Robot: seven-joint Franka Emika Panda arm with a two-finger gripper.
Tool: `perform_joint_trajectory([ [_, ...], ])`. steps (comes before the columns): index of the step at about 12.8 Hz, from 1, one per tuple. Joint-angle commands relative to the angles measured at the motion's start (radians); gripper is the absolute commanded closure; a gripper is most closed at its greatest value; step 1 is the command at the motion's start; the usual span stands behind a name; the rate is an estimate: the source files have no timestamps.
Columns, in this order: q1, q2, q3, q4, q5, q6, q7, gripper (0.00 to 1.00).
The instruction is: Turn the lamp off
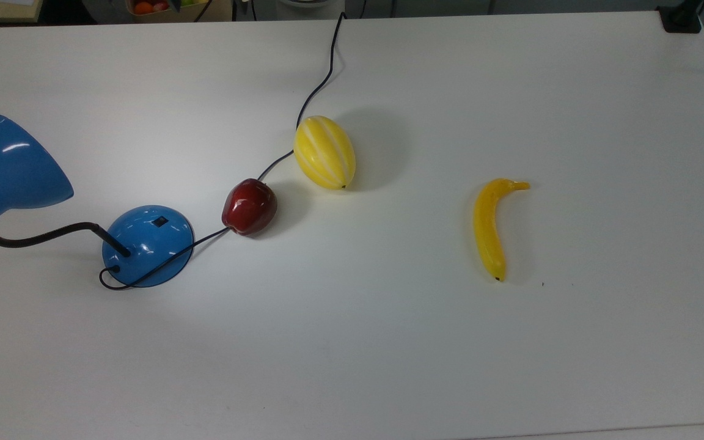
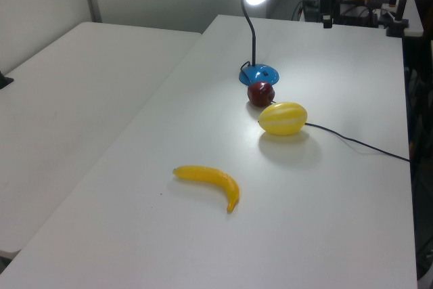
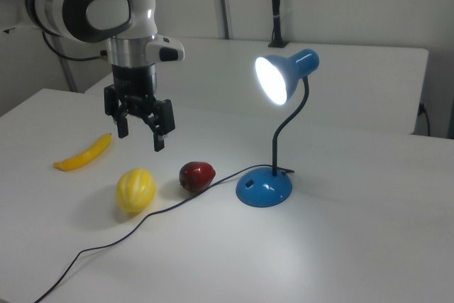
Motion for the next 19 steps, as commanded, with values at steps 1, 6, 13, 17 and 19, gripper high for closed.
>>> perform_joint_trajectory([
  [1,-0.006,-0.018,-0.001,-0.004,0.002,-0.015,-0.016,0.00],
  [6,-0.041,-0.008,-0.003,-0.004,-0.005,0.011,-0.027,0.00],
  [13,-0.104,0.134,-0.006,0.052,0.000,0.253,0.082,0.44],
  [17,-0.164,0.231,-0.006,0.068,0.018,0.457,0.154,1.00],
  [19,-0.175,0.284,-0.006,0.068,0.029,0.566,0.186,1.00],
])
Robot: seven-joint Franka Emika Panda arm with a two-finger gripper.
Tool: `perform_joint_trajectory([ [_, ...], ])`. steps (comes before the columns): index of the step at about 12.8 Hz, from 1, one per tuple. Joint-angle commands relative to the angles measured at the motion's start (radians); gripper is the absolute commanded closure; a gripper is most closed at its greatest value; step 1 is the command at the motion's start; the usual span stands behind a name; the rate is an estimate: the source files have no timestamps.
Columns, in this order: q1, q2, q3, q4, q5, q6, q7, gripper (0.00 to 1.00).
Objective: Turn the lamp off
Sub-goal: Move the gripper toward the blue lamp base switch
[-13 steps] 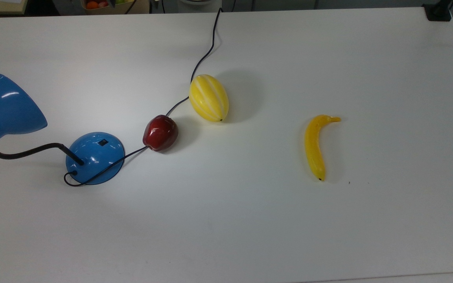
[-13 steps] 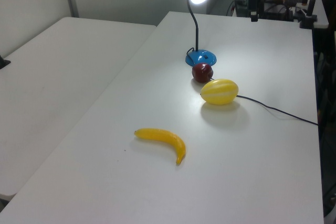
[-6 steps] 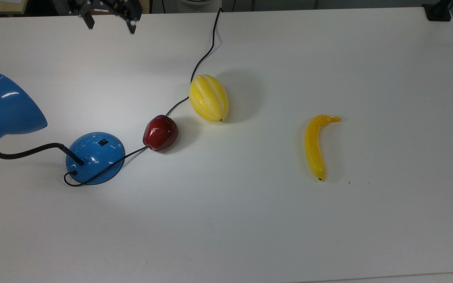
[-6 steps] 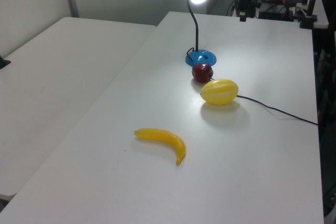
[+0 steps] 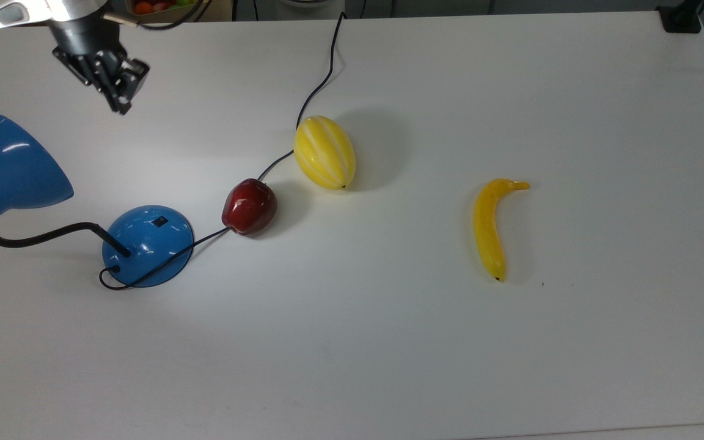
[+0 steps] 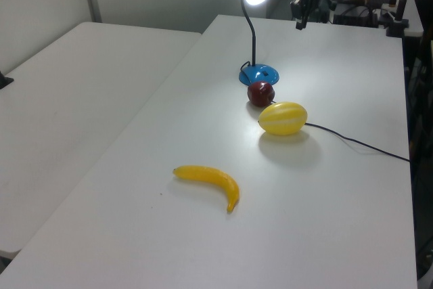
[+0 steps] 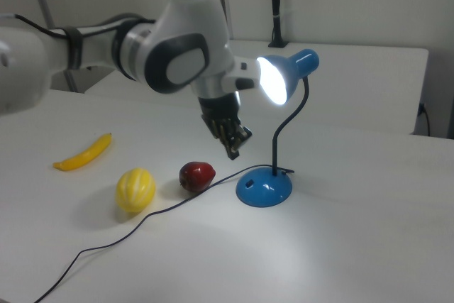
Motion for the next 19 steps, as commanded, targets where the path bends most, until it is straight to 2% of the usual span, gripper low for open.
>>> perform_joint_trajectory([
  [1,-0.014,0.085,-0.002,0.022,0.022,0.135,0.071,1.00],
  [5,-0.001,0.151,-0.002,0.022,0.022,0.184,0.103,1.00],
  [11,0.028,0.199,0.002,0.017,0.012,0.272,0.134,1.00],
  [13,0.043,0.226,0.002,0.017,-0.003,0.322,0.192,1.00],
  [19,0.071,0.246,0.001,-0.008,-0.009,0.375,0.212,1.00],
])
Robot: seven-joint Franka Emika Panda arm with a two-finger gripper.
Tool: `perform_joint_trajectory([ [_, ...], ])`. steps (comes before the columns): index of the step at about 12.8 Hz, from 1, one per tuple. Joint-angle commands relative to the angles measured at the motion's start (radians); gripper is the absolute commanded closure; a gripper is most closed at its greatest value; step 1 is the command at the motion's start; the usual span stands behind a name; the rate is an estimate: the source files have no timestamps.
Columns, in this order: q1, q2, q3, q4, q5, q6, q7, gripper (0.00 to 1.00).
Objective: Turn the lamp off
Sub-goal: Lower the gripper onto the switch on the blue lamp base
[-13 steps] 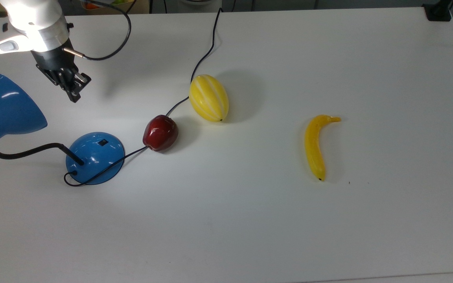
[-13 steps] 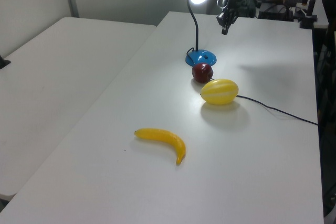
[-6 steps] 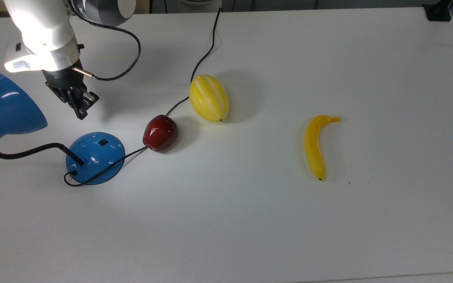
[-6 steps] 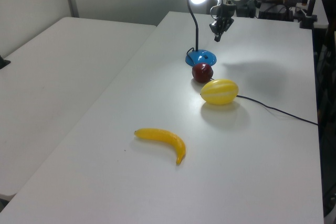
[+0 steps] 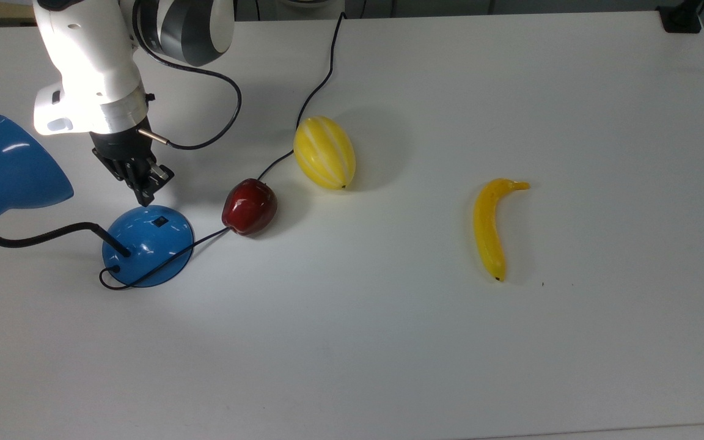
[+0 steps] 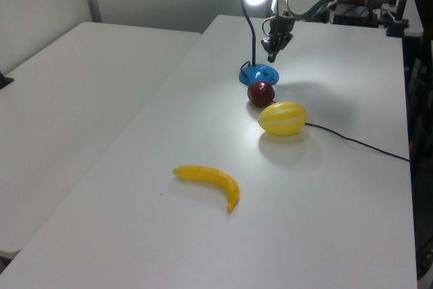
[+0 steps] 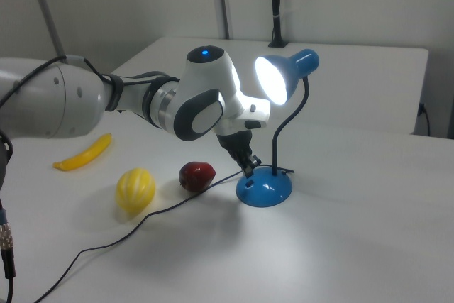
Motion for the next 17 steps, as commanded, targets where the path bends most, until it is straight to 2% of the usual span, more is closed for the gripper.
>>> perform_joint_trajectory([
  [1,0.020,0.008,-0.010,-0.017,-0.013,0.040,0.035,1.00],
  [17,0.042,0.048,-0.010,-0.022,-0.048,0.040,0.040,1.00],
])
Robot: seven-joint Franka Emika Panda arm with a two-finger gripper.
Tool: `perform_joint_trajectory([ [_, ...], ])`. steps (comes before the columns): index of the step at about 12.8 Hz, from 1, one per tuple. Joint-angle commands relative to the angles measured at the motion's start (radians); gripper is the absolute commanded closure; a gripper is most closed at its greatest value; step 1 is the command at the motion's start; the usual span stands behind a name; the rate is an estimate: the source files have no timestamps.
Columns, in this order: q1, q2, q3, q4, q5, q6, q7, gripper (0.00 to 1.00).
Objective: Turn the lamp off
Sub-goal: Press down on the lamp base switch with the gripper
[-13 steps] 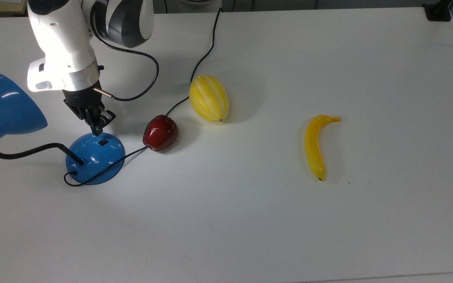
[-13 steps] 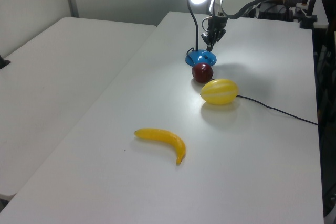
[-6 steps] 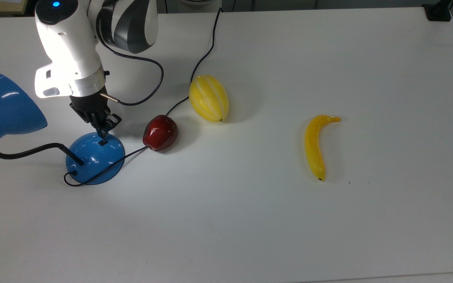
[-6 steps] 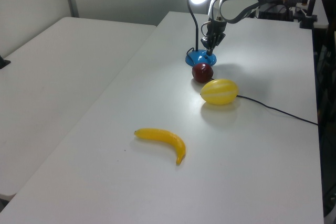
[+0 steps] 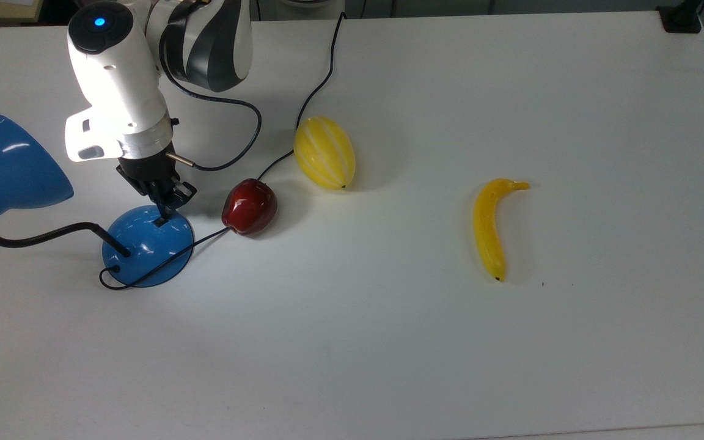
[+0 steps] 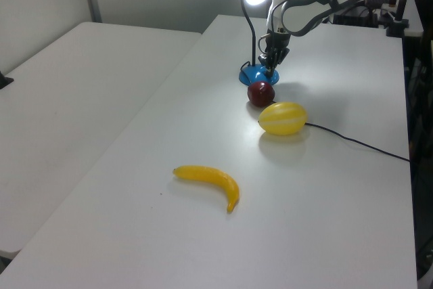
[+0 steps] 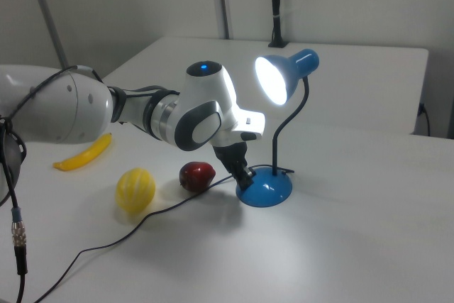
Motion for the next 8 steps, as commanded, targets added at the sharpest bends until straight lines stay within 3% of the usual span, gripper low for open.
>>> perform_joint_trajectory([
  [1,0.012,-0.012,-0.010,-0.018,-0.017,0.029,0.027,1.00],
  [8,0.010,-0.013,-0.010,-0.007,-0.014,0.034,0.031,1.00],
])
